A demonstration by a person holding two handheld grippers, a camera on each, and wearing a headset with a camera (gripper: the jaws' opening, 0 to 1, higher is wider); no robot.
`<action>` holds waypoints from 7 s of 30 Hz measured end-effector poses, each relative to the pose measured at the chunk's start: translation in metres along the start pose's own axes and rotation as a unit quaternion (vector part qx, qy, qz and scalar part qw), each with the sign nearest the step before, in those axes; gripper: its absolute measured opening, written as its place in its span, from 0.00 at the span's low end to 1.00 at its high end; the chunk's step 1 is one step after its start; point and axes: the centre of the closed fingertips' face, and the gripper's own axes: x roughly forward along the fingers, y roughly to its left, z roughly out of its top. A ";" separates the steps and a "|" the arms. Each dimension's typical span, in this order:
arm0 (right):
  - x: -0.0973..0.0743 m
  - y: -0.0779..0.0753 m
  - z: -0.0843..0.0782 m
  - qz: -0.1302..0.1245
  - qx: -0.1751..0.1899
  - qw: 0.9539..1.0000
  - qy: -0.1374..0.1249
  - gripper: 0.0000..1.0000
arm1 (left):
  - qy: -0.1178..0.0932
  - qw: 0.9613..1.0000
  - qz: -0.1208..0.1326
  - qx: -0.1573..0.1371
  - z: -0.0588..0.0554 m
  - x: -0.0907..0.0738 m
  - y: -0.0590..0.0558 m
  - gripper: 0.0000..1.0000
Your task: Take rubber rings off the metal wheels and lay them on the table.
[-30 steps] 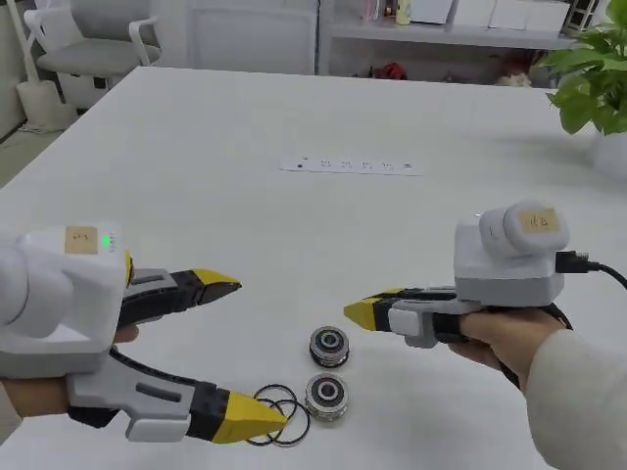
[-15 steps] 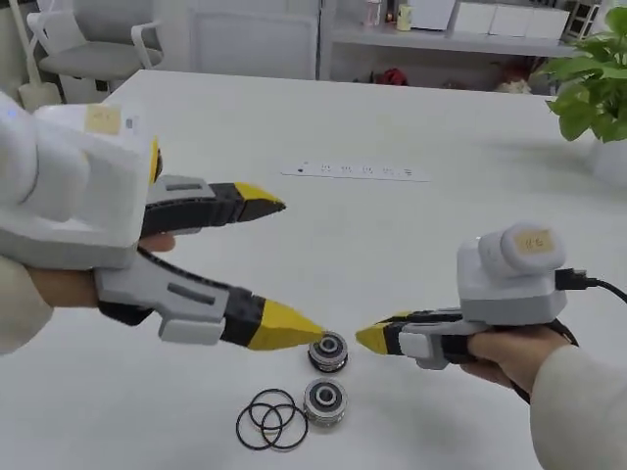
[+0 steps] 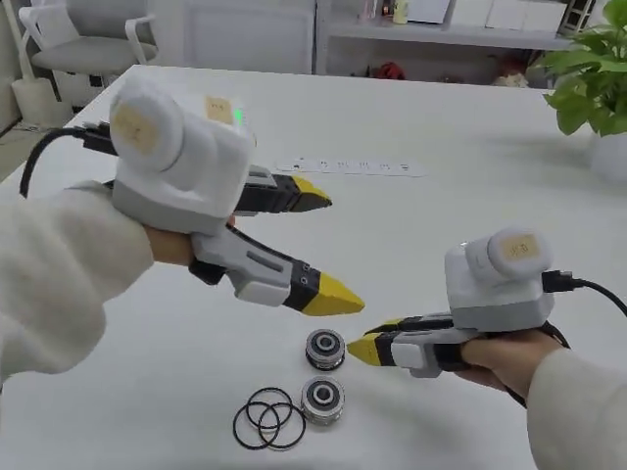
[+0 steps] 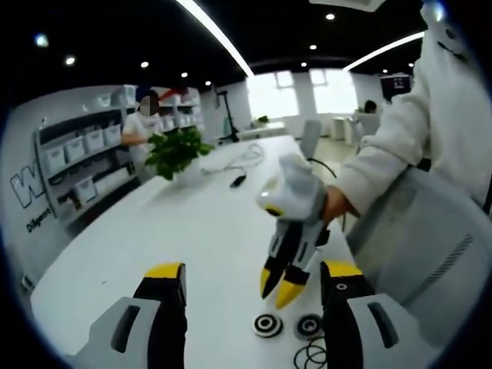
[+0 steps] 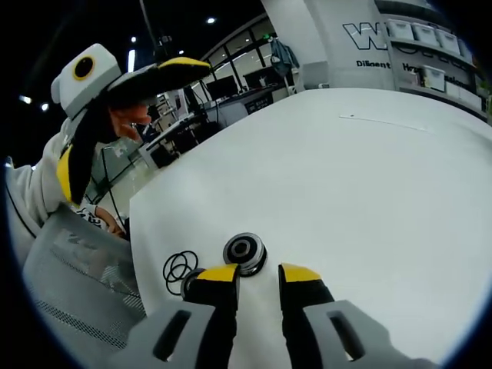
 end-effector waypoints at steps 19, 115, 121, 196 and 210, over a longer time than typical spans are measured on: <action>0.011 0.010 -0.008 0.020 -0.052 0.998 0.008 0.26 | 0.039 0.998 0.037 -0.016 -0.078 0.027 0.001 0.49; 0.009 0.004 -0.002 0.043 0.233 0.971 -0.035 0.00 | 0.040 0.995 0.041 -0.082 -0.116 0.039 -0.011 0.14; 0.008 0.008 0.000 0.042 0.225 0.973 -0.037 0.00 | 0.044 0.995 0.042 -0.076 -0.116 0.039 -0.011 0.14; 0.004 0.028 0.040 0.079 0.214 0.969 -0.095 0.00 | 0.043 0.995 0.051 -0.077 -0.116 0.039 -0.011 0.14; 0.005 -0.009 -0.003 0.000 0.088 0.996 -0.010 0.05 | 0.042 0.995 0.052 -0.077 -0.116 0.040 -0.011 0.14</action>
